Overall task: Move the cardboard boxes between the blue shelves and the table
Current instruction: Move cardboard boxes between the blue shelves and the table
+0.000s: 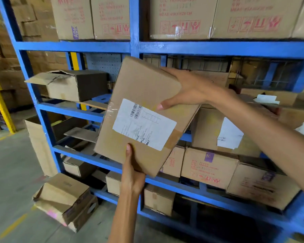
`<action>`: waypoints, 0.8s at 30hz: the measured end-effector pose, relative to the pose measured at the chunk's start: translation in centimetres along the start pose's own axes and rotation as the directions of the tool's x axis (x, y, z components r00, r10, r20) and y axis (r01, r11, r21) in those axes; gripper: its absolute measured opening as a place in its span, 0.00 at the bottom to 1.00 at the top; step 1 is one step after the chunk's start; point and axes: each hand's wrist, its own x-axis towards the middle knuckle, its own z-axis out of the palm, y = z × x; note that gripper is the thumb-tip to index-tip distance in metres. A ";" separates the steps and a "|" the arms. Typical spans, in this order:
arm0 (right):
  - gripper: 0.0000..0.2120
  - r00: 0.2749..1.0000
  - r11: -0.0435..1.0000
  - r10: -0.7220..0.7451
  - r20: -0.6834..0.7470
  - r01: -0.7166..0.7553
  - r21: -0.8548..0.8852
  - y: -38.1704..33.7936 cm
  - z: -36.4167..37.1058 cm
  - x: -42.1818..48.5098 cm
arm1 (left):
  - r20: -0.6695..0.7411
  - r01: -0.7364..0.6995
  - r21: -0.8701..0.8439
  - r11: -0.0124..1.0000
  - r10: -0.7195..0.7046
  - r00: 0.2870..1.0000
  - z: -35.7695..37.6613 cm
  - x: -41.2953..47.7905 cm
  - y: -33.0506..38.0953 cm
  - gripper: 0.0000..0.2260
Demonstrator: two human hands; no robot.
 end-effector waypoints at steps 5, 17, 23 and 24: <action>0.44 0.967 0.924 0.072 -0.242 0.026 0.381 1.0 0.0 -6.8 | 0.061 -0.223 0.279 0.934 0.214 0.975 1.8 -3.0 7.0 0.29; 0.51 0.738 0.740 0.452 -0.501 0.002 0.672 10.5 0.0 -20.3 | 0.523 -0.467 0.567 0.678 0.140 0.841 14.5 -4.0 7.0 0.32; 0.45 0.574 0.778 0.538 -0.618 -0.056 0.625 15.6 -3.8 -27.4 | 0.662 -0.471 0.552 0.688 -0.018 0.749 22.0 -3.1 0.0 0.30; 0.42 0.541 0.778 0.557 -0.630 -0.075 0.624 16.5 -4.6 -28.8 | 0.678 -0.462 0.545 0.699 -0.043 0.734 23.4 -3.0 -1.4 0.33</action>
